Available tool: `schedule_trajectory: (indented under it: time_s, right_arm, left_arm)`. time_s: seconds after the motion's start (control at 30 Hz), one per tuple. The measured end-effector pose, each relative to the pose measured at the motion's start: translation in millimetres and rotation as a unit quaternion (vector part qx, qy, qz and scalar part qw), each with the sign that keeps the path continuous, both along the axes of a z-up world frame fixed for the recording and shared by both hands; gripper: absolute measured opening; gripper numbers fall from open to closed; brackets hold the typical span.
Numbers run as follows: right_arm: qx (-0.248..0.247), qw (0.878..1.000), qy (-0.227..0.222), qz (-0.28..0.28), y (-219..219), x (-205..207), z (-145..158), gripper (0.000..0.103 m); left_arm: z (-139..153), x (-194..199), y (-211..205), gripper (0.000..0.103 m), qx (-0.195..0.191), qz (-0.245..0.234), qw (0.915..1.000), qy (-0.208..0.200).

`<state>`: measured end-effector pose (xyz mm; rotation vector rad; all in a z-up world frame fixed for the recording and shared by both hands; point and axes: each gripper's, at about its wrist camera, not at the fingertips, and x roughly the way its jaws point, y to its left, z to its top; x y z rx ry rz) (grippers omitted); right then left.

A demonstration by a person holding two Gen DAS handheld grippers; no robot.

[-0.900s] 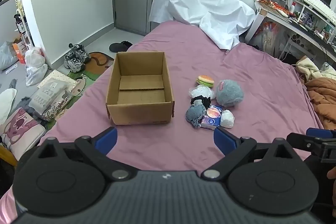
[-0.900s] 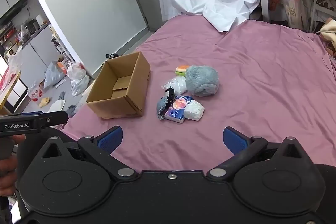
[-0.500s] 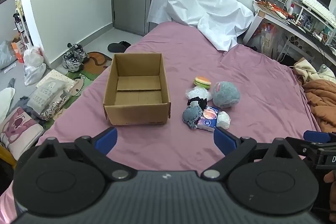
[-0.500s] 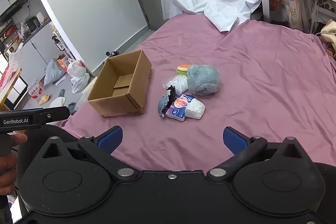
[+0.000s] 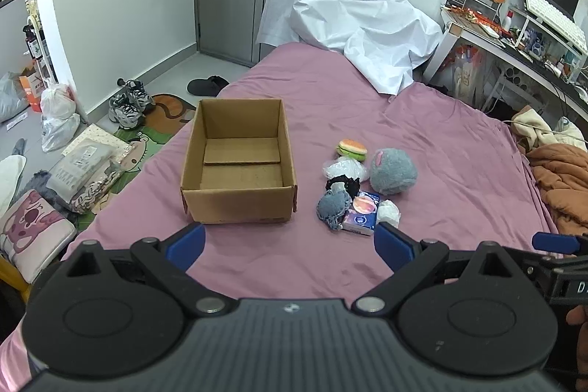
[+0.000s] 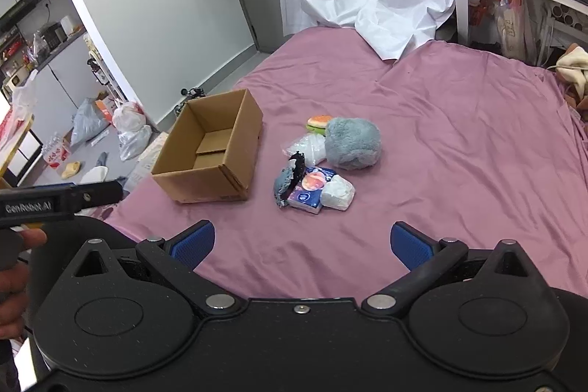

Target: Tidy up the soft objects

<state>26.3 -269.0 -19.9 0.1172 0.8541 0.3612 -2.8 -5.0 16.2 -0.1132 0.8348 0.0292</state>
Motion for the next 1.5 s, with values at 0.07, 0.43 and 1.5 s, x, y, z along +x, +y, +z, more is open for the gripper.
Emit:
schedule_trajectory:
  time_s: [0.07,0.43,1.5]
  right_arm:
    - [0.001,1.0,0.002,0.0,0,0,-2,0.103]
    - [0.001,1.0,0.002,-0.001,0,0,-2,0.103]
    - [0.008,1.0,-0.002,-0.009,-8,0,0,0.103]
  left_arm:
    - [1,0,0,0.098,0.002,-0.001,1.0,0.0]
    - [1,1,-1,0.098,0.006,-0.004,1.0,0.001]
    - [4,-4,-12,0.098,0.01,-0.015,0.9998,-0.002]
